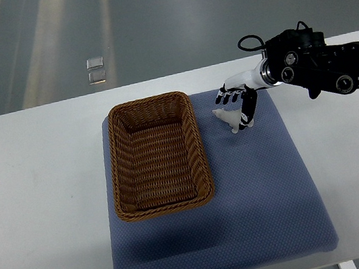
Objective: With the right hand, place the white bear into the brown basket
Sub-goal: 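Lower the right hand onto the white bear and close fingers around it, then lift the held bear and carry it over the brown basket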
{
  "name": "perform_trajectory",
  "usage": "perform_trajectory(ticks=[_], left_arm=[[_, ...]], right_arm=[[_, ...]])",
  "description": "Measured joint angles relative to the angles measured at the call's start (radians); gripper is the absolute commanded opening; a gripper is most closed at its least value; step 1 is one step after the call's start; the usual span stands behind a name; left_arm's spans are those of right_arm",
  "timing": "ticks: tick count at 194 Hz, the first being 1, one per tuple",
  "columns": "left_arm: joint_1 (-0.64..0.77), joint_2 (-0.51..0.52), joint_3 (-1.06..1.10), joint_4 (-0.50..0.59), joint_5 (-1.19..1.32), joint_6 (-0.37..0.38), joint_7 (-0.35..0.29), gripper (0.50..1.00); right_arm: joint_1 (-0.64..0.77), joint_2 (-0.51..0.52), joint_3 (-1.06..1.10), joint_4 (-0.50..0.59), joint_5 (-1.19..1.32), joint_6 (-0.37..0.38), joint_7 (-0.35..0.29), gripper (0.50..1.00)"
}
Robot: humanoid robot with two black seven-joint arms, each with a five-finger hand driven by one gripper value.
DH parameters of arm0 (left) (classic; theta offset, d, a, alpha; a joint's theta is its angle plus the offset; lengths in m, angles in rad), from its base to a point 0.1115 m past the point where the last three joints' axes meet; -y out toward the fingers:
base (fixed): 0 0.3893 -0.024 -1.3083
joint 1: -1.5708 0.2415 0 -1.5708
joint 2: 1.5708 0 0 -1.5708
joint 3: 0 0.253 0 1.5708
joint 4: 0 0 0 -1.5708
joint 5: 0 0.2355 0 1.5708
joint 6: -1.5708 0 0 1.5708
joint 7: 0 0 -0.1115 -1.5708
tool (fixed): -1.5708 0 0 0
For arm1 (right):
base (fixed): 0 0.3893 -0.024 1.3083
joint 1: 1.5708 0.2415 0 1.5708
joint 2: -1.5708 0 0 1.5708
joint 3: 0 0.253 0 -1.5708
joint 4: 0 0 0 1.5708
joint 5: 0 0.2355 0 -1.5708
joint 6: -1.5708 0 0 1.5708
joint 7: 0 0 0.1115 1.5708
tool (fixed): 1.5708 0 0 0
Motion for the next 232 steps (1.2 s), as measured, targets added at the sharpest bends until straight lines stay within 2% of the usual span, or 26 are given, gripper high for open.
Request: perform_trajectory(ticks=[17,41,58,60,66,75,82,148,232], left_arm=[[0.000,0.000,0.000,0.000,0.000,0.000,0.000,1.000],[0.000,0.000,0.000,0.000,0.000,0.000,0.000,1.000],[0.000,0.000,0.000,0.000,0.000,0.000,0.000,1.000],[0.000,0.000,0.000,0.000,0.000,0.000,0.000,1.000],[0.000,0.000,0.000,0.000,0.000,0.000,0.000,1.000],[0.000,0.000,0.000,0.000,0.000,0.000,0.000,1.000],[0.000,0.000,0.000,0.000,0.000,0.000,0.000,1.000],[0.000,0.000,0.000,0.001,0.000,0.000,0.000,1.000],[0.000,0.000,0.002,-0.003,0.001,0.000,-0.001,1.000]], right_arm=[[-0.009,0.000,0.000,0.000,-0.003,-0.005,0.002,0.815],[-0.024,0.001,-0.001,0.000,-0.018,-0.008,0.008,0.770],[-0.031,0.002,-0.001,0.000,-0.023,-0.013,0.012,0.674],[-0.031,0.003,-0.001,0.000,-0.024,-0.014,0.013,0.674],[-0.033,0.003,-0.001,0.000,-0.029,-0.017,0.016,0.627],[-0.035,0.006,-0.001,0.000,-0.039,-0.021,0.019,0.525],[-0.037,0.008,-0.001,-0.001,-0.047,-0.023,0.022,0.500],[0.024,-0.018,0.004,0.011,-0.052,-0.022,0.024,0.500],[0.372,-0.243,0.002,0.249,0.002,0.121,0.023,0.500]])
